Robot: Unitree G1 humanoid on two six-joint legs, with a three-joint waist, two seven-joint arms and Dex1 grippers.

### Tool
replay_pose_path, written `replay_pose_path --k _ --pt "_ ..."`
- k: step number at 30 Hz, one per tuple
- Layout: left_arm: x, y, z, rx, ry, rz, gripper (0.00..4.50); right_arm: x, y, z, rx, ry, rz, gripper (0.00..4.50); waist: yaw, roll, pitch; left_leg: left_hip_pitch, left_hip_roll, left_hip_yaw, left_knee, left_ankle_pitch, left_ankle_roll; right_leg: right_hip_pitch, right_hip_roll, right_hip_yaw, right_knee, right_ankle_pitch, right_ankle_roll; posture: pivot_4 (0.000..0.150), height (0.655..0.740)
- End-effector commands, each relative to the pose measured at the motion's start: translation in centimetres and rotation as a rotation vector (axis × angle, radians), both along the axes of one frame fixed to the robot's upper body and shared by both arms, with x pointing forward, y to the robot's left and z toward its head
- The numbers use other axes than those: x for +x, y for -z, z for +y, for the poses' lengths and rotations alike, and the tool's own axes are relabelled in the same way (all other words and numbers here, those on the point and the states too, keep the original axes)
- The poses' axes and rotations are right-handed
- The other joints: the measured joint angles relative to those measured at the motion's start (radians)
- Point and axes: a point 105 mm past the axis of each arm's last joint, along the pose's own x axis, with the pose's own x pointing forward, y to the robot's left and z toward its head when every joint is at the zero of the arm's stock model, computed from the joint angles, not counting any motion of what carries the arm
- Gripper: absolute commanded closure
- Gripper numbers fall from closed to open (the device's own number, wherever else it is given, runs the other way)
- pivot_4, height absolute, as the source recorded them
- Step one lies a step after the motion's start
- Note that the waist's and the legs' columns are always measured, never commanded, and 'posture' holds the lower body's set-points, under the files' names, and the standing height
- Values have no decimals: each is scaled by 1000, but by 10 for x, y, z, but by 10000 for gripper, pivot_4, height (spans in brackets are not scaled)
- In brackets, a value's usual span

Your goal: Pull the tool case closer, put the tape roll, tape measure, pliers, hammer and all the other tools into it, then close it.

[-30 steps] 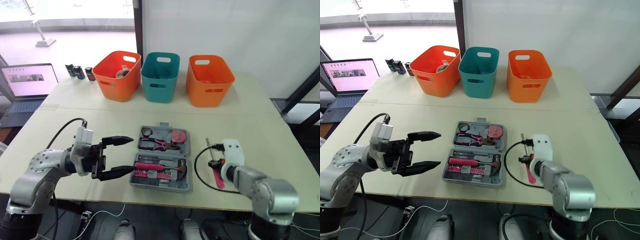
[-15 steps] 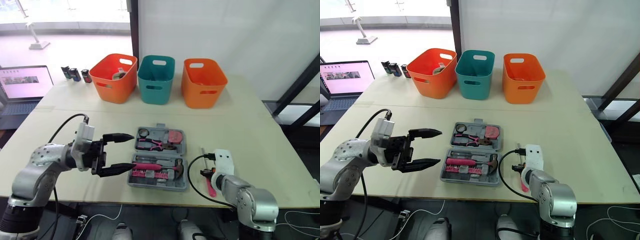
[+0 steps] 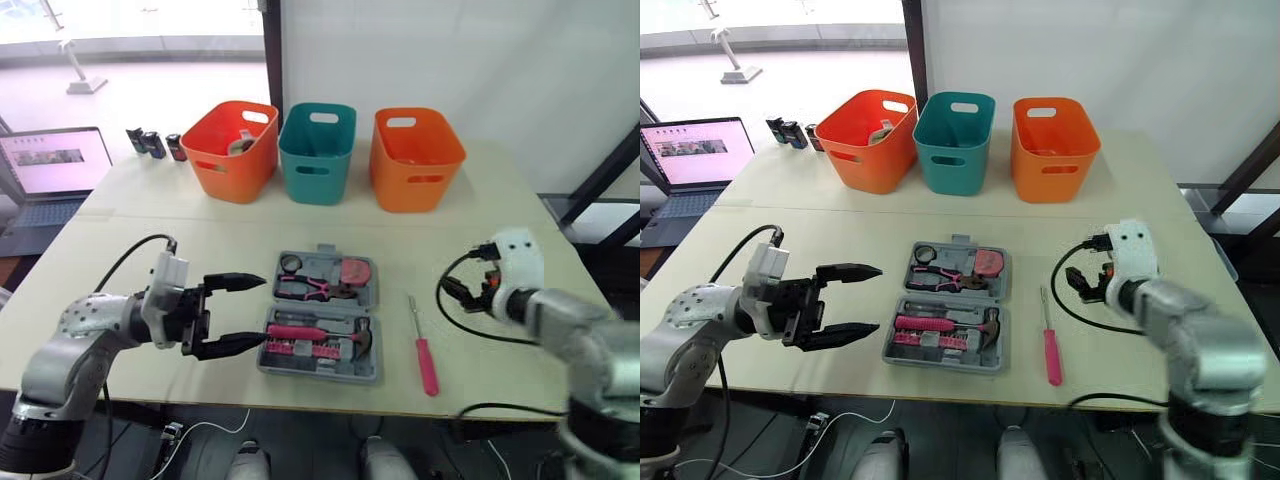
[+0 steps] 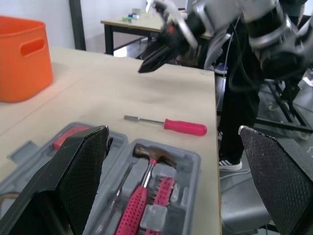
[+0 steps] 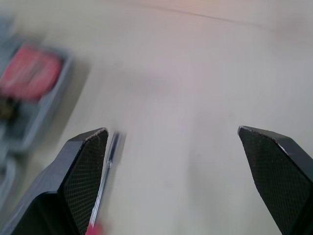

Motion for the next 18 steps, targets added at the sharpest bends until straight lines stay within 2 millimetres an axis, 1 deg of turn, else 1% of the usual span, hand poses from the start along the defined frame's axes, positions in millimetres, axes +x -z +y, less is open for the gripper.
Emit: replay_pose_path --k 1,3,5,6,7,8,9,11,12,14,15,18 --pt "0 -6 2 1 -4 -41 0 -1 -9 29 -234 -518 32 100 -3 1 1 0 0 0 1 0 0 0 0 0 0 0 1 1500 7400" --pt "1 -6 1 0 -3 -40 0 -7 -2 27 -428 -741 92 100 -4 0 1 0 0 1 0 -1 1 0 0 0 -1 -1 3 1500 7400" --pt "2 -6 0 -4 -2 -41 0 -6 2 29 -684 -1031 103 100 -4 -1 2 0 0 2 1 -1 1 0 0 0 -1 -2 5 1500 7400" --pt "2 -6 0 -6 -2 -42 0 -4 3 29 -845 -1182 97 100 -8 0 4 -1 0 2 1 -1 1 0 0 0 -1 -1 7 1500 7400" --pt "2 -7 0 -8 -3 -43 0 -3 5 29 -966 -1294 98 100 -9 0 7 -1 0 2 1 -1 1 0 -1 0 -1 0 8 1500 7400" --pt "2 -7 0 -10 -5 -44 0 -1 7 28 -1057 -1377 95 100 -11 0 8 -1 0 3 1 -1 0 0 -1 0 -1 0 8 1500 7400" --pt "3 -7 0 -12 -6 -44 0 1 7 28 -1107 -1429 92 100 -12 0 9 -1 0 3 1 0 -1 0 -1 0 -1 0 7 1500 7400" --pt "2 -7 0 -10 -14 -48 0 -1 12 31 -1293 -1635 52 100 -12 -1 10 -1 0 3 1 0 -1 0 -1 0 0 0 8 1500 7400" --pt "1 -7 1 -9 -20 -51 0 -6 16 34 -1365 -1755 29 100 -10 -1 10 -1 0 3 0 1 -2 0 -1 0 0 0 8 1500 7400" --pt "1 -7 3 -9 -34 -55 0 -15 26 36 -1450 -1920 0 100 -5 -1 10 -1 0 3 0 1 -3 0 -1 -1 0 0 8 1500 7400" --pt "1 -7 4 -9 -40 -58 0 -17 30 37 -1460 -1964 -10 100 -3 -1 10 -1 0 3 0 1 -4 0 -1 -1 0 0 9 1500 7400" --pt "1 -9 6 -10 -55 -64 0 -13 44 38 -1494 -2016 -32 100 1 0 10 -1 0 3 0 2 -4 0 -1 -1 1 0 9 1500 7400"
